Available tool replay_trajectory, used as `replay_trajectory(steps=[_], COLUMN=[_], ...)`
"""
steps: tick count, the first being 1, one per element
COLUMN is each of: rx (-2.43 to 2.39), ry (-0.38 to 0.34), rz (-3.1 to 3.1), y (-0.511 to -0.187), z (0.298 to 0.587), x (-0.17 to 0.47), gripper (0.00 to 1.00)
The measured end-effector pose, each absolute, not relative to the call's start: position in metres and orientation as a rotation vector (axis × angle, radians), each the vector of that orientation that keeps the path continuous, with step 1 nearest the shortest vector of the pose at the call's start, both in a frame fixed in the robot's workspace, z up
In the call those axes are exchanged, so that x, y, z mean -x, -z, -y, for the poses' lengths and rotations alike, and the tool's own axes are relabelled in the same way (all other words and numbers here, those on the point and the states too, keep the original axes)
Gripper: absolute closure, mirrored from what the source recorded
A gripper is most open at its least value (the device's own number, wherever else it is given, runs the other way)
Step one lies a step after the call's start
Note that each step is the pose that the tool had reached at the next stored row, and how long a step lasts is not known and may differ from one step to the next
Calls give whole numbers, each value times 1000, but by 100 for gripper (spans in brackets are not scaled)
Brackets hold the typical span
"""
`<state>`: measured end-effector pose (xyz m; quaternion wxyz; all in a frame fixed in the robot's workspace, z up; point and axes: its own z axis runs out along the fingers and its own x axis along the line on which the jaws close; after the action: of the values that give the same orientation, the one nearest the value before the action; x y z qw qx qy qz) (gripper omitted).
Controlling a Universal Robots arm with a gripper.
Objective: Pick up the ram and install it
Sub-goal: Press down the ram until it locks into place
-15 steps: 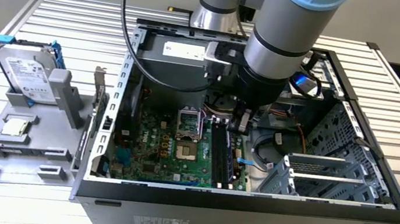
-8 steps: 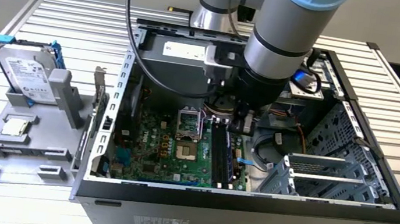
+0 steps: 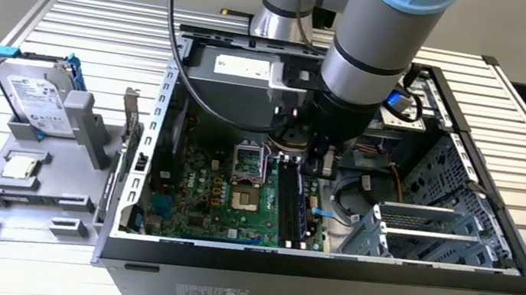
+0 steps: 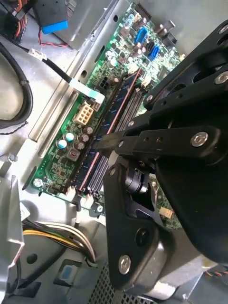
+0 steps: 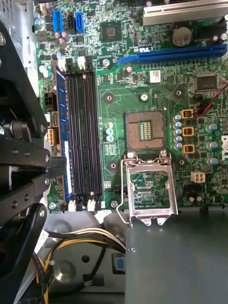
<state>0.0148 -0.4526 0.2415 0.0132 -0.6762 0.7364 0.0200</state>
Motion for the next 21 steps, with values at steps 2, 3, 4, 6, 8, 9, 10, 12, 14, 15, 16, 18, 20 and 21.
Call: replay_trajectory(steps=[2,3,4,6,8,9,10,12,14,15,16,18,20,21], rx=[2107,2107,2107,2107,2107,2107,2107,2107,2107,2107,2107,2107,2107,2107], ry=[-63,-63,-63,-63,-63,-63,-63,-63,-63,-63,-63,-63,-63,-63], rz=[-2295,-2295,-2295,-2295,-2295,-2295,-2295,-2296,-2296,-2296,-2296,-2296,-2296,-2296], y=[-242,-241,-241,-241,-241,-241,-241,-241,-239,-237,-236,-232,-228,-227], z=[456,458,460,465,473,476,476,476,476,476,476,476,476,476], x=[-15,-15,-15,-15,-15,-15,-15,-15,-15,-15,-15,-14,-14,-14], gripper=[100,100,100,100,100,100,100,100,100,100,100,100,100,100])
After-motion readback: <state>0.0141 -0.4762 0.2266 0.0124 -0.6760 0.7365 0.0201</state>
